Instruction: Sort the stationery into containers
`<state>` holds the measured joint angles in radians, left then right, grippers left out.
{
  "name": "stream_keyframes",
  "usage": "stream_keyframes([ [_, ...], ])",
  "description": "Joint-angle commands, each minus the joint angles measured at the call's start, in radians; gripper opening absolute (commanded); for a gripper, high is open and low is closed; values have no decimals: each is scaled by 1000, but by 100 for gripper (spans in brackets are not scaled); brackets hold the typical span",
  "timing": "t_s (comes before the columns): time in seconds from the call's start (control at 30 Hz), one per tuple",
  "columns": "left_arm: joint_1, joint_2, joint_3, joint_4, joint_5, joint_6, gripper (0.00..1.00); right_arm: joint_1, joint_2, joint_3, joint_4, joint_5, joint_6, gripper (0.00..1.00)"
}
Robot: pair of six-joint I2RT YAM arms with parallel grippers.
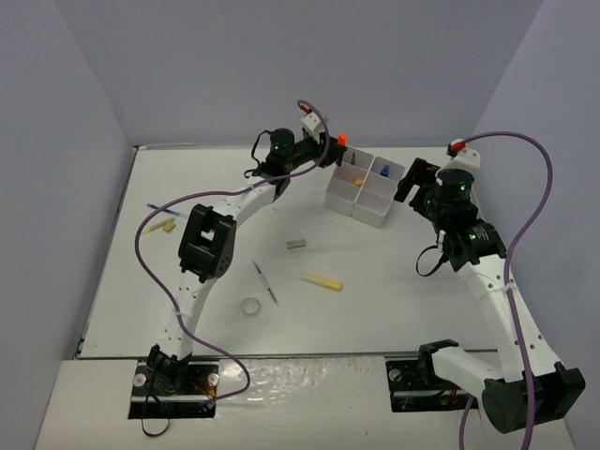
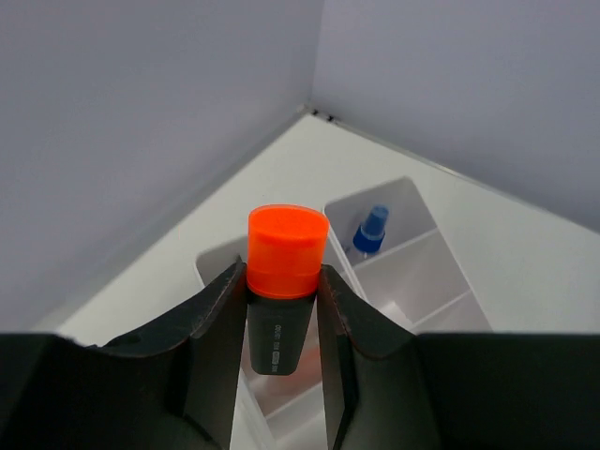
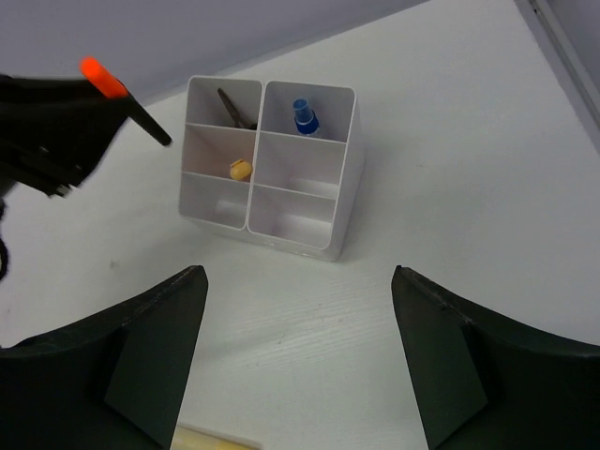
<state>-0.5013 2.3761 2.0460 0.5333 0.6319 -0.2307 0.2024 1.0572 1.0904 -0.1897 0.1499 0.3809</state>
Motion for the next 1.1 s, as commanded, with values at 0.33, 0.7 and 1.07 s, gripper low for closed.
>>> stream_keyframes([
  [0.33,-8,31,26,291,140,57,0,-3,-27,32,62,80,16,76],
  [0.7,-18,89,46,272,136,92,0,-3,-60,24,45,83,0,78],
  [1.07,-26,16,-90,252,181,175,70,-3,0,50,-35,102,65,79],
])
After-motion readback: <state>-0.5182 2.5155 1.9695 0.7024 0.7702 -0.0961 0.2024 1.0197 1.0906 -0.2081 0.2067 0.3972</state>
